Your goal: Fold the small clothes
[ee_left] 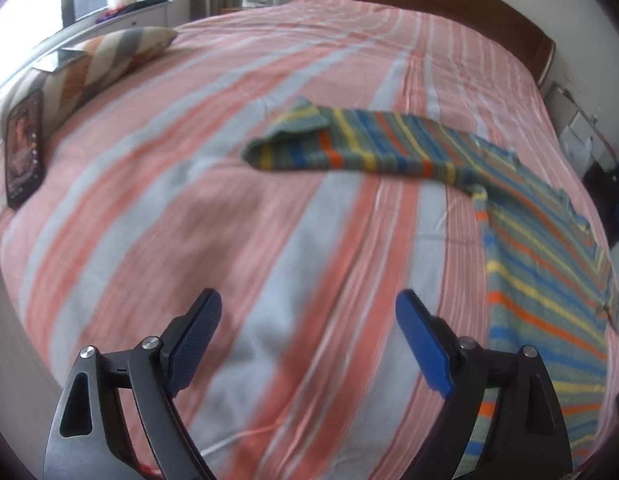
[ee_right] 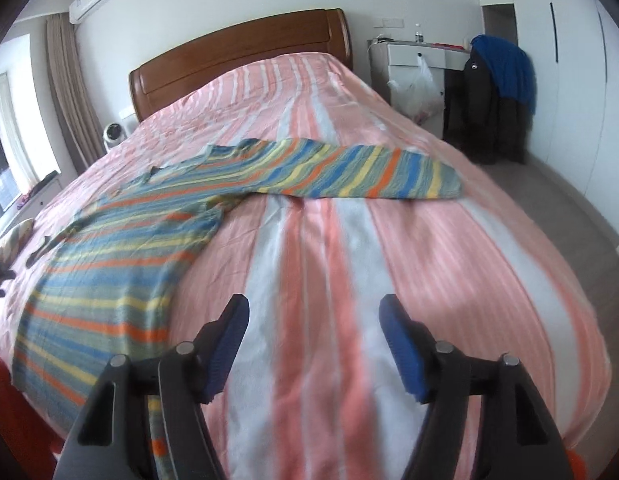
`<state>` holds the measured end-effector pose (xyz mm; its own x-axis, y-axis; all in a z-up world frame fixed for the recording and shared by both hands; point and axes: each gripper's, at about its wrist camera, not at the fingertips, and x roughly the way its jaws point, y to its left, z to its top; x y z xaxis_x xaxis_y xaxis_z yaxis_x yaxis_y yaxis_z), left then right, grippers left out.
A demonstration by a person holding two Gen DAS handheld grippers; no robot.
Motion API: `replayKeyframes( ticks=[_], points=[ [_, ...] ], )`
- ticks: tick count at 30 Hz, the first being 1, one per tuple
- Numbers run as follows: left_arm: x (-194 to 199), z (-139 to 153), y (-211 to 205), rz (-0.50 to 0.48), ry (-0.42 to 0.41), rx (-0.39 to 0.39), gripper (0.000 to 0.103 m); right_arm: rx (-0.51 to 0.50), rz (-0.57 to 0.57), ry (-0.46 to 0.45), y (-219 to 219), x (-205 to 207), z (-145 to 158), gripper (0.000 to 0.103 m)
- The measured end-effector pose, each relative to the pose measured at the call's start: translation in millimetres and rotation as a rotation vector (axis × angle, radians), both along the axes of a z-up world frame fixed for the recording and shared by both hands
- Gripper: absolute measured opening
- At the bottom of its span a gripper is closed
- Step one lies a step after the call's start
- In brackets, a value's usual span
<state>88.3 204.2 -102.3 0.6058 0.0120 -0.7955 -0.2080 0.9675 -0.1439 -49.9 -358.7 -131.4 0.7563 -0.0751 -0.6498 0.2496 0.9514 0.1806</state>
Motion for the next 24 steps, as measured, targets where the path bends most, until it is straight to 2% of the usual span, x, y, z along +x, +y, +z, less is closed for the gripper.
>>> replayKeyframes(
  ticks=[2,4,5,7,12,24],
  points=[
    [-4,-16,-2,0.017,0.000,-0.006,0.090,0.005,-0.024,0.007,-6,3,-5,0.067],
    [-11,-22,-4,0.020,-0.052,0.030,0.091,-0.003,-0.049,0.030,-11,5,-13,0.067],
    [-10,-21,-7,0.017,-0.049,0.048,0.094,0.007,-0.052,0.039,-13,6,-17,0.067],
    [-4,-23,-8,-0.007,-0.037,0.036,0.102,0.021,-0.055,0.047,-15,8,-21,0.068],
    [-7,-29,-16,-0.009,-0.043,0.095,0.102,-0.021,-0.046,0.055,-6,12,-28,0.081],
    [-16,-32,-13,0.004,-0.062,0.084,0.103,-0.106,-0.020,0.082,7,16,-35,0.092]
  ],
)
